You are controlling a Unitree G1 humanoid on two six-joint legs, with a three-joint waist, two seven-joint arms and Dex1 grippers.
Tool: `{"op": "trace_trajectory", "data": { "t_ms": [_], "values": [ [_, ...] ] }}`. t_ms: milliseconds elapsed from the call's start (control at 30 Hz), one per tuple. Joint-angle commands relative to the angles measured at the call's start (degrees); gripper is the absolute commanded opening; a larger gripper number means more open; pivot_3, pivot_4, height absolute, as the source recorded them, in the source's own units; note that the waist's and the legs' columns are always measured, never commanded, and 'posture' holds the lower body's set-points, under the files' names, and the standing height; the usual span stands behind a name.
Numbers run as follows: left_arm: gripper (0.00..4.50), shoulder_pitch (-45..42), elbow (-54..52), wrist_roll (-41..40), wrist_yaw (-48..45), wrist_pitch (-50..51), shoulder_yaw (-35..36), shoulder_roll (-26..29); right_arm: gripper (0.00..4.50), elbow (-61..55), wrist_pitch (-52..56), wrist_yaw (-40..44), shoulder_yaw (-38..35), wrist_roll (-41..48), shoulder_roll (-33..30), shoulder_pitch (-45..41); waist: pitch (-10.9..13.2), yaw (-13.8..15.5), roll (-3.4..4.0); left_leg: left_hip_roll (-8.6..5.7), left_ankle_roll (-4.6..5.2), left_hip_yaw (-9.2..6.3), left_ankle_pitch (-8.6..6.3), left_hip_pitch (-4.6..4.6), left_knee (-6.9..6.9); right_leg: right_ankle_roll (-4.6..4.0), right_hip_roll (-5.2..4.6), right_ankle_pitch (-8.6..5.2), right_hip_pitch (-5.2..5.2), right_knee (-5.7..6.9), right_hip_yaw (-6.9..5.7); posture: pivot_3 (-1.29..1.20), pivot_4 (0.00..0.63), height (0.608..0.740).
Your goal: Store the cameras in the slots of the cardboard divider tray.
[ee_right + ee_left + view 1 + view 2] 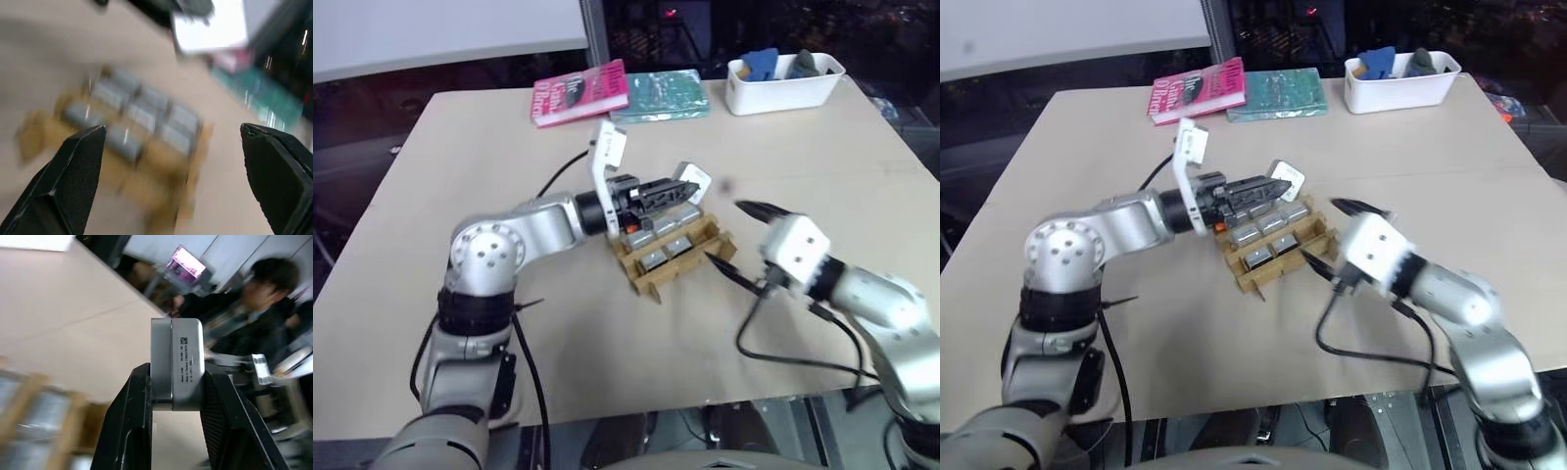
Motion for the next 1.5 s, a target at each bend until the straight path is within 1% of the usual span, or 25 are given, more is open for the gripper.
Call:
{"op": "trace_trajectory", "data": {
  "t_ms": [33, 100, 200, 333, 567, 933, 1100, 1200, 1300, 1367, 1500],
  "values": [
    [0.76, -3.5, 3.5, 9.3, -8.7, -3.5, -6.1, -0.5, 4.43, -6.6, 1.3, 0.6, -9.7, 7.3, 0.3, 4.6, 0.0, -0.3, 0.00, 0.00, 0.00, 0.01, 0.00, 0.00, 0.00, 0.00, -0.01, 0.00, 0.00, 0.00, 0.00, 0.00, 0.150, 0.740],
    [0.76, -4.8, 5.6, 12.8, -12.3, -4.6, -7.7, -0.9, 4.43, -7.6, 1.6, 0.8, -12.5, 9.6, -0.1, 6.9, 0.0, -0.6, 0.00, 0.03, 0.00, 0.00, 0.00, 0.02, -0.01, 0.00, -0.01, 0.00, 0.00, 0.02, 0.00, 0.00, 0.150, 0.740],
    [0.76, -8.1, 10.1, 19.7, -17.9, -7.1, -11.9, -2.1, 4.43, -9.5, 1.7, 1.4, -19.0, 13.9, -0.3, 12.2, 0.0, -0.5, 0.00, 0.09, -0.01, -0.02, 0.01, 0.01, -0.05, 0.00, 0.02, -0.01, -0.03, 0.04, 0.00, 0.00, 0.150, 0.740],
    [0.76, -12.4, 15.9, 27.7, -21.8, -7.7, -16.1, -3.8, 4.43, -10.7, 0.5, 1.0, -23.8, 17.2, 0.1, 17.3, 0.0, -0.6, 0.00, 0.08, 0.01, 0.03, 0.00, 0.02, -0.02, 0.01, 0.00, -0.01, 0.00, 0.02, 0.02, 0.00, 0.150, 0.740],
    [0.76, -14.1, 18.9, 35.1, -28.0, -8.1, -18.5, -5.2, 4.43, -11.9, -1.2, -1.0, -24.9, 18.4, 0.4, 21.4, 0.0, -0.6, -0.01, 0.10, 0.01, 0.01, 0.00, 0.01, -0.03, 0.02, 0.01, -0.02, -0.02, 0.04, 0.03, 0.00, 0.150, 0.740],
    [0.76, -13.9, 20.8, 45.0, -31.2, -10.8, -20.3, -7.3, 4.43, -11.2, -3.5, -1.4, -23.8, 19.0, -0.4, 23.1, 0.0, -0.5, -0.02, 0.09, 0.02, -0.02, 0.00, -0.02, 0.00, 0.03, -0.01, -0.02, -0.01, 0.02, 0.02, 0.00, 0.150, 0.740],
    [0.76, -13.8, 21.0, 47.1, -32.5, -10.9, -20.1, -8.2, 4.43, -9.5, -3.1, 0.0, -21.9, 20.9, -2.5, 21.2, 0.0, -0.6, -0.02, 0.09, 0.02, -0.02, 0.00, -0.01, 0.01, 0.03, -0.01, -0.02, 0.01, 0.03, 0.00, 0.00, 0.150, 0.740],
    [0.76, -13.5, 20.7, 48.4, -33.2, -11.0, -20.3, -8.5, 4.43, -6.1, -0.5, -0.5, -20.6, 23.3, -4.0, 17.4, 0.0, -0.6, -0.03, 0.09, 0.02, -0.02, 0.00, 0.01, 0.04, 0.04, -0.01, -0.02, 0.04, 0.05, -0.04, 0.00, 0.150, 0.740],
    [0.76, -13.4, 20.4, 49.1, -33.5, -10.7, -20.0, -8.8, 4.43, -0.9, 2.1, -1.8, -19.9, 26.4, -4.7, 11.8, 0.0, -0.6, -0.05, 0.09, 0.02, -0.02, 0.00, 0.01, 0.05, 0.04, -0.02, -0.02, 0.05, 0.05, -0.05, 0.00, 0.150, 0.740],
    [0.76, -13.4, 20.2, 49.4, -33.7, -10.5, -19.8, -9.0, 4.43, 1.8, 2.1, -0.7, -19.4, 27.1, -5.6, 9.2, 0.0, -0.5, -0.04, 0.08, 0.03, -0.02, 0.00, 0.01, 0.05, 0.03, -0.04, -0.01, 0.05, 0.06, -0.04, 0.00, 0.150, 0.740],
    [0.76, -13.3, 20.0, 50.0, -34.0, -10.3, -19.6, -9.2, 4.43, 6.4, 0.6, 4.8, -18.3, 26.7, -9.9, 6.1, 0.0, -0.5, -0.04, 0.08, 0.03, -0.07, 0.00, -0.03, 0.03, 0.03, -0.03, -0.02, 0.03, 0.03, -0.06, 0.00, 0.150, 0.740]
  ]
}}
